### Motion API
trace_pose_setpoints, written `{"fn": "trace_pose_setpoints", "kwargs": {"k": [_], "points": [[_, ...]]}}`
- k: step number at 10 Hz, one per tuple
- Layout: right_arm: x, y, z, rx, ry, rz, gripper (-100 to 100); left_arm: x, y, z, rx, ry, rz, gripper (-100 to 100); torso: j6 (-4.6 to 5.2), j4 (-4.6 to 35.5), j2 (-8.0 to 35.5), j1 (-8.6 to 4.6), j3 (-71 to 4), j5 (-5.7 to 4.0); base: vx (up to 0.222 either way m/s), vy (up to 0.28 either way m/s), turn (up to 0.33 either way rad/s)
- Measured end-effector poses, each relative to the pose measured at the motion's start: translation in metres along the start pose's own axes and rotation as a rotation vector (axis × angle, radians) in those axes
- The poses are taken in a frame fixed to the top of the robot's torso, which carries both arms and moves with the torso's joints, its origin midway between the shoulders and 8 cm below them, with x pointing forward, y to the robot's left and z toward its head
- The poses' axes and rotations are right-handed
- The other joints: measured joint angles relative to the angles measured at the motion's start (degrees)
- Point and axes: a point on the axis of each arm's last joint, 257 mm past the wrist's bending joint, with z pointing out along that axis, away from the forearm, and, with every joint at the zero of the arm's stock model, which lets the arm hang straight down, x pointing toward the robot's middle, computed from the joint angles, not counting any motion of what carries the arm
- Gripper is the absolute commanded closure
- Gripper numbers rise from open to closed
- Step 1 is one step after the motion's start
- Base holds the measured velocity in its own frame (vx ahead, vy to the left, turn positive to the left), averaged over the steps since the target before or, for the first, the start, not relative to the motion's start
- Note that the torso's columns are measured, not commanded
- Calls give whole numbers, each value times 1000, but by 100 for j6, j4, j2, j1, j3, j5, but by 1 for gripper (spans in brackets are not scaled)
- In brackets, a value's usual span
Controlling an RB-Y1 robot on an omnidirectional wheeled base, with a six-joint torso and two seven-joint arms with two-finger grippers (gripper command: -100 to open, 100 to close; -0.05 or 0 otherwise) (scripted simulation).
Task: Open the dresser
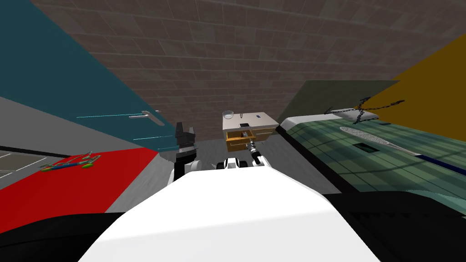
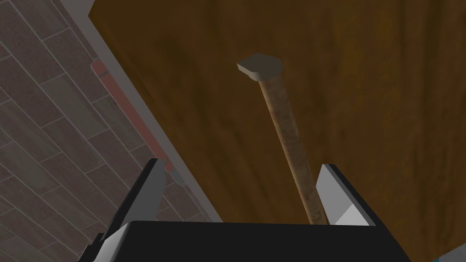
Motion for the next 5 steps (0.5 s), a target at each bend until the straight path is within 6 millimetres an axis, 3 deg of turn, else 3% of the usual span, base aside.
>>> {"fn": "trace_pose_setpoints", "kwargs": {"k": [4, 5], "points": [[2, -11, 7, 2, 35, 12, -100, 0, 0, 0, 0, 0, 0, 0, 6, 36, 31, 16, 15, 20, -37, -8, 49], [3, -9, 7, -3, 41, 13, 0, 0, 0, 0, 0, 0, 0, 0, 7, 23, 22, 15, 12, 15, 0, 0, 0]]}}
